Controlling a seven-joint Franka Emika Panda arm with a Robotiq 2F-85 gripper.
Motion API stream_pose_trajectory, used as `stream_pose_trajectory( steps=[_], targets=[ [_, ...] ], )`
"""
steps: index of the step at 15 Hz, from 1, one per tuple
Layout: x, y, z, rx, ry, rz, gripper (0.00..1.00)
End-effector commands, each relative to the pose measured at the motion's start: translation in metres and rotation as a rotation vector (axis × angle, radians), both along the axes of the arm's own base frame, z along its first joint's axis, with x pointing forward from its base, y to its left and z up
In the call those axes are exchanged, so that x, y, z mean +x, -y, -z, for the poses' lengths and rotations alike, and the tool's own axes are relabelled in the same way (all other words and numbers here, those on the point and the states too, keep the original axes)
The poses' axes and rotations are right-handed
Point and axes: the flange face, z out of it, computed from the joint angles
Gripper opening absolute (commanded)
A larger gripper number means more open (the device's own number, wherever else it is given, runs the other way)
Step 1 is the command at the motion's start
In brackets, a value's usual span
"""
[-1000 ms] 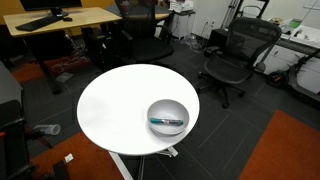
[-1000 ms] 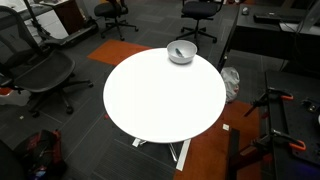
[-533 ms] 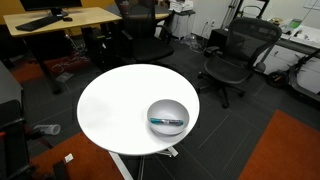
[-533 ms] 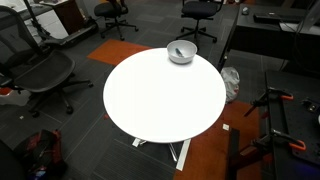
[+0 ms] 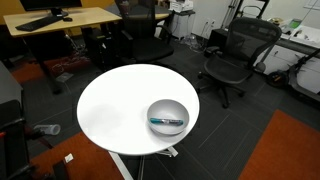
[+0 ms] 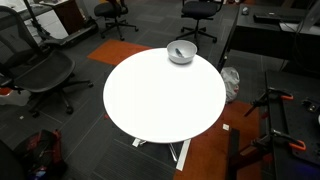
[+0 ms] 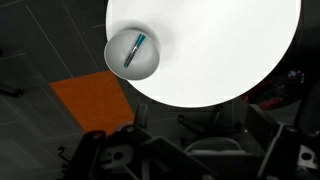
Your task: Take the blue marker out of the grey bowl
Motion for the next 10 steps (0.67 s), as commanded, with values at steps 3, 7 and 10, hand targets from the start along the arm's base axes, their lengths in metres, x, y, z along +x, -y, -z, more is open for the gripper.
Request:
stream_pose_trajectory(
  steps=[3, 7, 10],
  targets=[
    [0.037, 0.028, 0.033, 0.052, 0.016, 0.161, 1.0],
    [0.054, 0.042, 0.063, 0.084, -0.008, 0.258, 1.0],
    [0.064, 0.056, 0.086, 0.127, -0.024, 0.317, 1.0]
  ],
)
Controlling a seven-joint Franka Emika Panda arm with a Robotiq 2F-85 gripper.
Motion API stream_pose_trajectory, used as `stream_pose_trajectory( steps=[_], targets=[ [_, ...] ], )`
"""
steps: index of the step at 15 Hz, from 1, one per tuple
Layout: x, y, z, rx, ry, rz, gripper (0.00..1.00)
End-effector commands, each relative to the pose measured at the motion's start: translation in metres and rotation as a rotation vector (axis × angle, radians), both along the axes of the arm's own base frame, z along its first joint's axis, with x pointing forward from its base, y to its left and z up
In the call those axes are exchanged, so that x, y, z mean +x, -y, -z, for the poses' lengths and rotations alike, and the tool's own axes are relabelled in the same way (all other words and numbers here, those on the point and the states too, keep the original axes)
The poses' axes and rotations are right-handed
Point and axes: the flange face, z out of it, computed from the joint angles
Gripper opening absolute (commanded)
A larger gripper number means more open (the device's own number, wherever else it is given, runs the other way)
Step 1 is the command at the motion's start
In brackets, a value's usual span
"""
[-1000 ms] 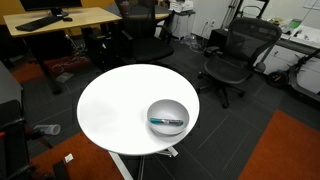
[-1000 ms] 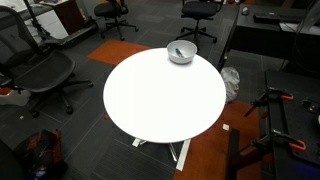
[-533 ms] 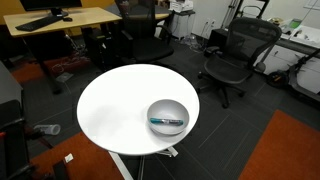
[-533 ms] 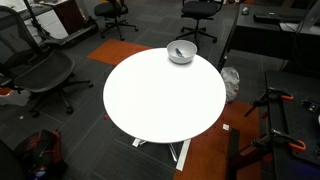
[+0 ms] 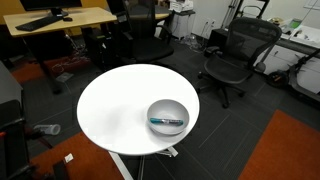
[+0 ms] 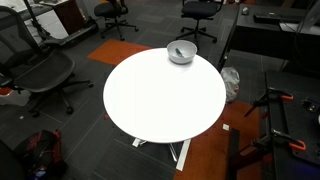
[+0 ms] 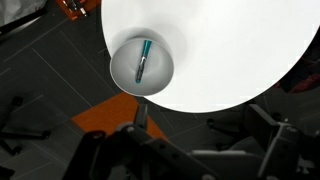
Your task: Take the blue marker out of the grey bowl
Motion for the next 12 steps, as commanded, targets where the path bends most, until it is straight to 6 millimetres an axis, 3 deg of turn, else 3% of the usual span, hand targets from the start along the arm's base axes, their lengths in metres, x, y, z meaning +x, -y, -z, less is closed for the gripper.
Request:
stream_pose_trajectory(
  steps=[1, 12],
  targets=[
    [0.018, 0.02, 0.02, 0.057, 0.008, 0.081, 1.0],
    [0.037, 0.081, 0.104, 0.125, 0.031, 0.247, 1.0]
  ],
)
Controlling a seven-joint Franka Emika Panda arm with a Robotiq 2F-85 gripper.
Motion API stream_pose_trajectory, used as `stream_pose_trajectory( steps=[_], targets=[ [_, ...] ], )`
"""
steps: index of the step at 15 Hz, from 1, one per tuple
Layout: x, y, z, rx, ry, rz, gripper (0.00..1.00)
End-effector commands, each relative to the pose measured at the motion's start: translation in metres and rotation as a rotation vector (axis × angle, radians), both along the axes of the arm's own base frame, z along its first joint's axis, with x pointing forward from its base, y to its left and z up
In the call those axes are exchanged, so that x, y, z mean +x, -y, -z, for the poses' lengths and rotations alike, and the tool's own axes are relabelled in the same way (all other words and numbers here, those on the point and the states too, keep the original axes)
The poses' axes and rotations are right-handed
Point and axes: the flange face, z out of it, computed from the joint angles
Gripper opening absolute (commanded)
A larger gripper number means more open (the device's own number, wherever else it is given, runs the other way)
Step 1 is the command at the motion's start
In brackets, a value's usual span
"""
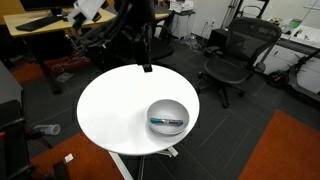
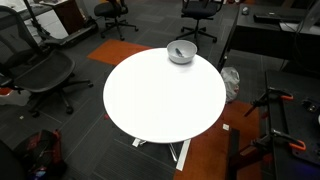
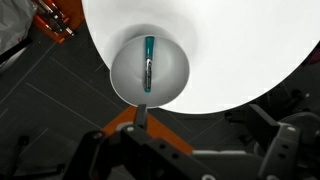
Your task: Take the blue marker out of the grey bowl
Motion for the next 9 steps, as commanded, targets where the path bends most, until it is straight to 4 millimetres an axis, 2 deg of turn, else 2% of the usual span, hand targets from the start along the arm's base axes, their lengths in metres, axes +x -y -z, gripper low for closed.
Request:
stream_pose_trajectory(
  steps=[1, 4, 9],
  targets=[
    [0.011, 0.017, 0.023, 0.014, -0.008, 0.057, 1.0],
    [0.017, 0.03, 0.051, 0.021, -0.048, 0.08, 1.0],
    [0.033, 0.04, 0.086, 0.053, -0.087, 0.106, 1.0]
  ],
)
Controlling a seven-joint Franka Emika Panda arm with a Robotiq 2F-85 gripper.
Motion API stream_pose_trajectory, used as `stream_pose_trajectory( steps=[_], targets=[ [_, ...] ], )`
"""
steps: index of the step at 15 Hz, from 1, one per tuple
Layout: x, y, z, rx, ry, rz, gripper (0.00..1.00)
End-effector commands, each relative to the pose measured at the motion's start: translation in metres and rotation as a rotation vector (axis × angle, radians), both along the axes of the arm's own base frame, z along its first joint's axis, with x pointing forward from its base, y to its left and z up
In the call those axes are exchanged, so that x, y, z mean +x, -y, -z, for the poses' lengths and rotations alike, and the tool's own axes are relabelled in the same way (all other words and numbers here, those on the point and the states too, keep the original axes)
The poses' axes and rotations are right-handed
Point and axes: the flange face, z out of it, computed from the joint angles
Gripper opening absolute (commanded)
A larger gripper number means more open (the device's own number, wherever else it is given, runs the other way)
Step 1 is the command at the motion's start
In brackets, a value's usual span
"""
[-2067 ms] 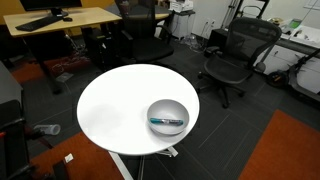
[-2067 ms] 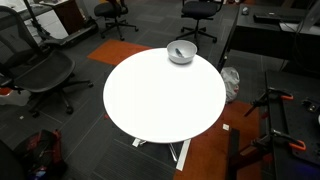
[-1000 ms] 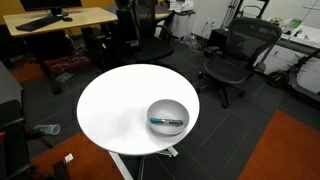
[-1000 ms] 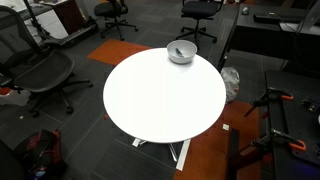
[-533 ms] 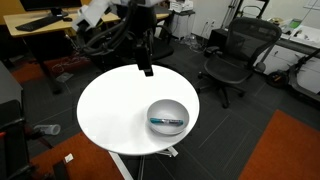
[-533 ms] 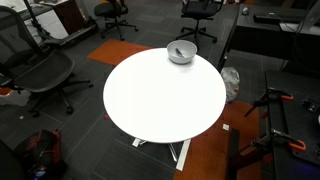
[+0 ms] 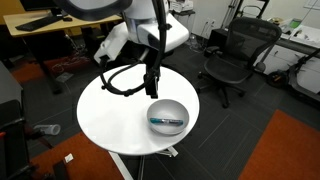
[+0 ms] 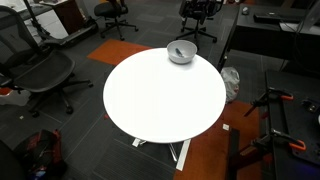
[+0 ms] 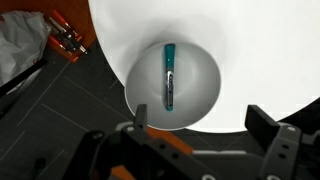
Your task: Take the blue marker out of the grey bowl
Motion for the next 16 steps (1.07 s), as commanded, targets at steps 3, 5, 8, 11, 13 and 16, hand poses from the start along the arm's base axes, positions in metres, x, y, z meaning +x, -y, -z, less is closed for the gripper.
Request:
stream_pose_trajectory(
  steps=[3, 5, 8, 11, 13, 16],
  targets=[
    [0.024, 0.009, 0.029, 0.038, -0.011, 0.048, 1.0],
    [0.029, 0.013, 0.041, 0.045, -0.019, 0.06, 1.0],
    [0.034, 0.017, 0.06, 0.036, -0.04, 0.072, 1.0],
    [0.038, 0.023, 0.081, 0.016, -0.069, 0.08, 1.0],
    [0.041, 0.026, 0.093, 0.012, -0.08, 0.079, 1.0],
    [0.048, 0.031, 0.109, -0.003, -0.089, 0.085, 1.0]
  ],
)
